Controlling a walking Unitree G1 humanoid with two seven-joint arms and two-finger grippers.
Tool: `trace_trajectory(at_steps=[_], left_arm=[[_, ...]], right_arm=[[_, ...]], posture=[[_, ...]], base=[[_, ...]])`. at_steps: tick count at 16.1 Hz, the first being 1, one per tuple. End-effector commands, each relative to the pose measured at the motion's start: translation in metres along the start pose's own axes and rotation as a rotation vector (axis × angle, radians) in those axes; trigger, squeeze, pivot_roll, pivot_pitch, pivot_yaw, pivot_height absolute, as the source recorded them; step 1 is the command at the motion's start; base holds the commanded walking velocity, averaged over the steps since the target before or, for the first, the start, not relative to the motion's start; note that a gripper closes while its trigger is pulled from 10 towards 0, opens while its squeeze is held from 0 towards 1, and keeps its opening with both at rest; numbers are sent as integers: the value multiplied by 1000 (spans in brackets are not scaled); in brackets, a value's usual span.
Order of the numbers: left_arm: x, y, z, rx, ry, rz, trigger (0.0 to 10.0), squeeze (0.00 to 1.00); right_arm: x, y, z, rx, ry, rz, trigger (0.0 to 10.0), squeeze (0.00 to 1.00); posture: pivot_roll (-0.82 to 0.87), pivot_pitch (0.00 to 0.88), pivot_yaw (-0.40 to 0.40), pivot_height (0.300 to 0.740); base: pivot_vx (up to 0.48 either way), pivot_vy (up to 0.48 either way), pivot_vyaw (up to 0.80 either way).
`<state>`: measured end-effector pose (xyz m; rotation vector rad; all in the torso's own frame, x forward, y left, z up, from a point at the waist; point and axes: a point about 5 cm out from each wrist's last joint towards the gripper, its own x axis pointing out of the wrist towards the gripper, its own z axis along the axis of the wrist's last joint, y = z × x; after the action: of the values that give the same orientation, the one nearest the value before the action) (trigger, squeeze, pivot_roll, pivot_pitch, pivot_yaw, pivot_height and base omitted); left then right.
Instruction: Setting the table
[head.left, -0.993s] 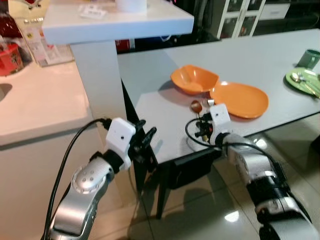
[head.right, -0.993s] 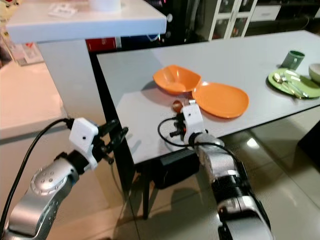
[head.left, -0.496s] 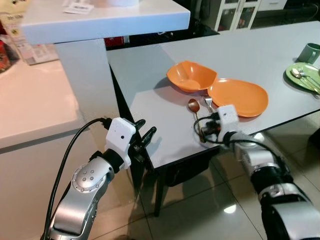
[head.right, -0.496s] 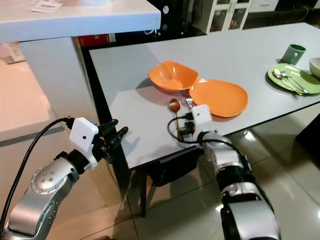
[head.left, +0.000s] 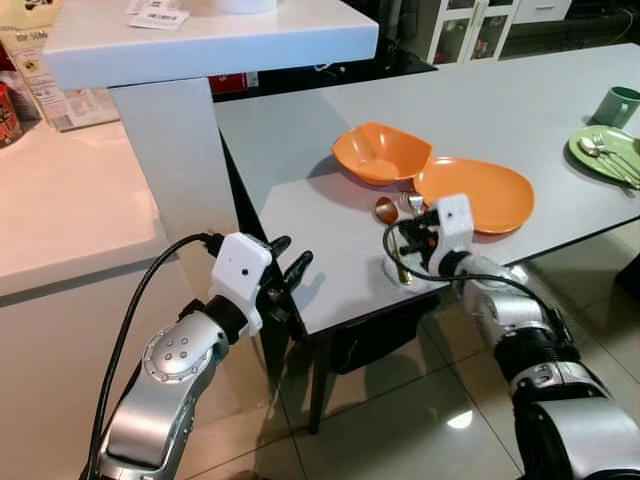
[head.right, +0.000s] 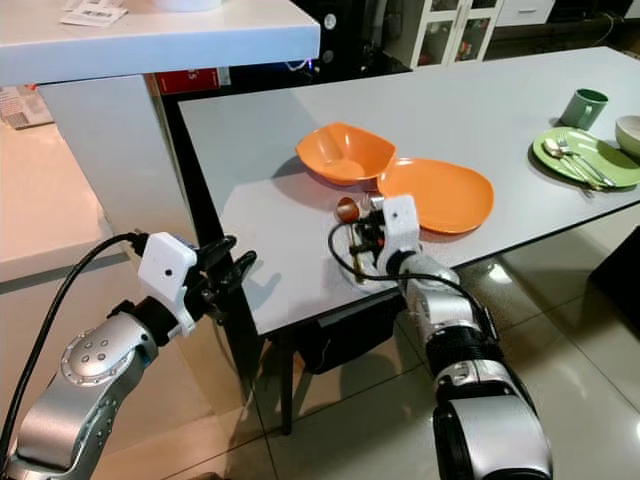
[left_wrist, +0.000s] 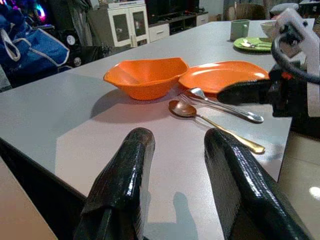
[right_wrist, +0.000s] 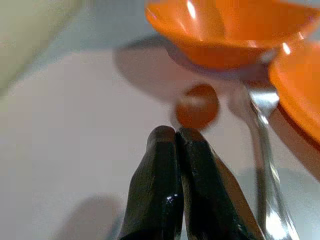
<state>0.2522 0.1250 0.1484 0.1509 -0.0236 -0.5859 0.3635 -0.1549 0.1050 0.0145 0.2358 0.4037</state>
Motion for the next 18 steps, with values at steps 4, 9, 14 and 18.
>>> trace_trajectory(at_steps=[4, 9, 14, 18], left_arm=[[-3, -4, 8, 10, -3, -31, 10000, 0], [-13, -8, 11, 0, 12, -49, 10000, 0], [-18, -10, 12, -3, 32, -47, 10000, 0], [-17, -11, 12, -4, 37, -53, 10000, 0]], right_arm=[[10, 8, 5, -60, 52, 61, 0, 0], [12, 16, 9, -73, 42, 184, 0, 0], [8, 7, 0, -88, 92, 142, 0, 0], [2, -6, -9, -85, 136, 67, 0, 0]], posture=[[41, 10, -22, 740], [67, 84, -45, 740], [69, 102, -40, 740], [67, 100, -35, 740]], base=[[0, 0, 0], [0, 0, 0], [0, 0, 0], [0, 0, 0]])
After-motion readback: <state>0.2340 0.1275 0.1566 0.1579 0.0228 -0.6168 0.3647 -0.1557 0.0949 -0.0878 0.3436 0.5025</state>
